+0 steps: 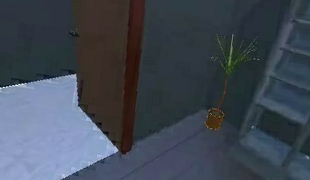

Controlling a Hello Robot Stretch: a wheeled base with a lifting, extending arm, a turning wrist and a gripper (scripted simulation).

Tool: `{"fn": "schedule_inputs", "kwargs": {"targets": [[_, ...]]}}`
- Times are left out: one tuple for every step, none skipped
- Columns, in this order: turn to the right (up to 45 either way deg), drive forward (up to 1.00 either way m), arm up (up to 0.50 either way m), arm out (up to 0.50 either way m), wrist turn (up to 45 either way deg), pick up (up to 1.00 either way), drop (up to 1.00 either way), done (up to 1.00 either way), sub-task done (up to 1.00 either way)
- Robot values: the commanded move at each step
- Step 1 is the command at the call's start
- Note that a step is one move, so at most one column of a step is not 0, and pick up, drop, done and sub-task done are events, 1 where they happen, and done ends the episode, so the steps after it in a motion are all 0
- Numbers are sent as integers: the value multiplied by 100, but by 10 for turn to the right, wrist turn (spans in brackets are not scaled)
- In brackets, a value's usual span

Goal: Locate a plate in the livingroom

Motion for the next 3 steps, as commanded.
{"fn": "schedule_inputs", "kwargs": {"targets": [[-450,0,0,0,0,0,0,0,0],[-150,0,0,0,0,0,0,0,0],[0,100,0,0,0,0,0,0,0]]}}
